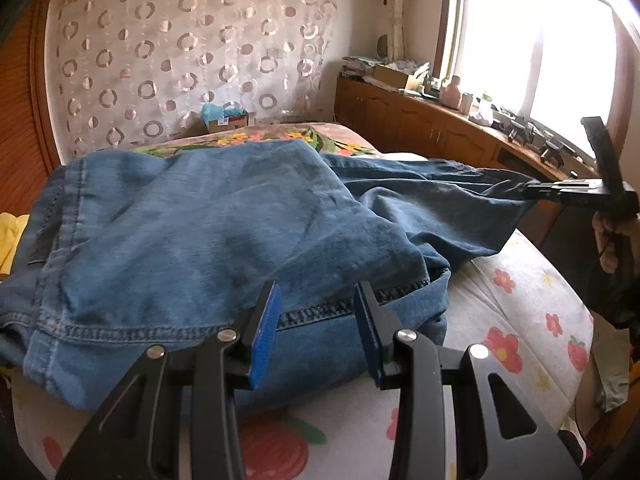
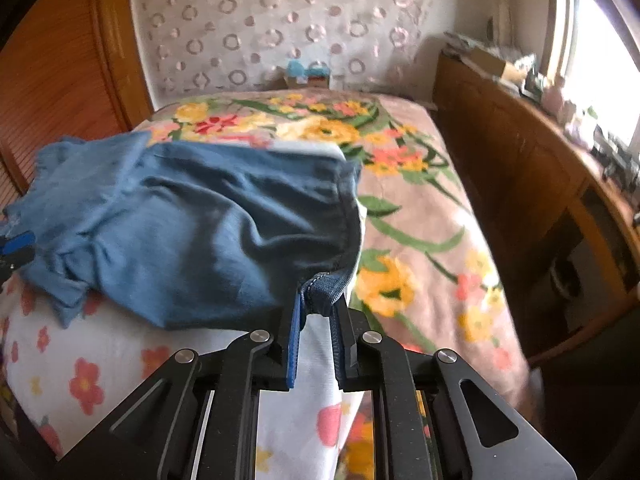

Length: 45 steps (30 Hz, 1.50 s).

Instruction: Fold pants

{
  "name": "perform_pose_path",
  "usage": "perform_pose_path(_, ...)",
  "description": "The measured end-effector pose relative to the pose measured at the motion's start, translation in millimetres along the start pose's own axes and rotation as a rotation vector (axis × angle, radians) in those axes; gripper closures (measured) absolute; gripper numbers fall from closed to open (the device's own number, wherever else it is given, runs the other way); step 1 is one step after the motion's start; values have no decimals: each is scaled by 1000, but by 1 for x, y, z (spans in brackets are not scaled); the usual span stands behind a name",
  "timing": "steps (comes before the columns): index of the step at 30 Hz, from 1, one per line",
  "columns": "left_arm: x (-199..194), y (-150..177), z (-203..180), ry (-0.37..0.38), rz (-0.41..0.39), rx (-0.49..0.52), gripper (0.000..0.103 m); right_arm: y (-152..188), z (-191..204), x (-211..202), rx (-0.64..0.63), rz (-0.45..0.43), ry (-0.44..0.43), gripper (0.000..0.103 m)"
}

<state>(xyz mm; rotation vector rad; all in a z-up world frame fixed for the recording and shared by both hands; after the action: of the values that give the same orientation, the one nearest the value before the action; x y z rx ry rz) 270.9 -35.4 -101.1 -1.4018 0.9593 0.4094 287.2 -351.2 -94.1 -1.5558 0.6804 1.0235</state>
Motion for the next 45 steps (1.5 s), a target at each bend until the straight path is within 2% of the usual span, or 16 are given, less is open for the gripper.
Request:
perform_pose_path(12,-45,3,21,-11,-64,-22,66,-29,68,-94,-103,-127,7,93)
perform_pose_path(19,-69,9,36,-20,-101,-37,66,-46,114,-112,-148,-156,-29,93)
perform_pose_path(26,-90,12,59,-40,-135,-73,66,-76,176,-130,-239,-200,-72,93)
perform_pose_path(30,-96,15,71,-63,-134,-79,66,-91,215,-129,-295,-222,-131,93)
perform_pose_path(38,-97,23,93,-99,-120,-113,66,-108,296,-106,-372,-209,-274,93)
perform_pose_path(45,-90,30,103,-115,-94,-132,66,-109,354,-66,-428,-147,-391,93)
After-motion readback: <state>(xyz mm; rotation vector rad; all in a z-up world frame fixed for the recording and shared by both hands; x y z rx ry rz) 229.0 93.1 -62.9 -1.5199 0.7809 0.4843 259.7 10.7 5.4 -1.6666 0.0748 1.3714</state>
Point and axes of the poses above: each gripper's, at about its wrist camera, not at the fingertips, and x roughly the way its jaws point, z to its left, y to its underside, the point moved 9 cm from there along x, roughly the way its jaws point, and after that the axes turned 11 degrees about z, right-handed, at the moved point
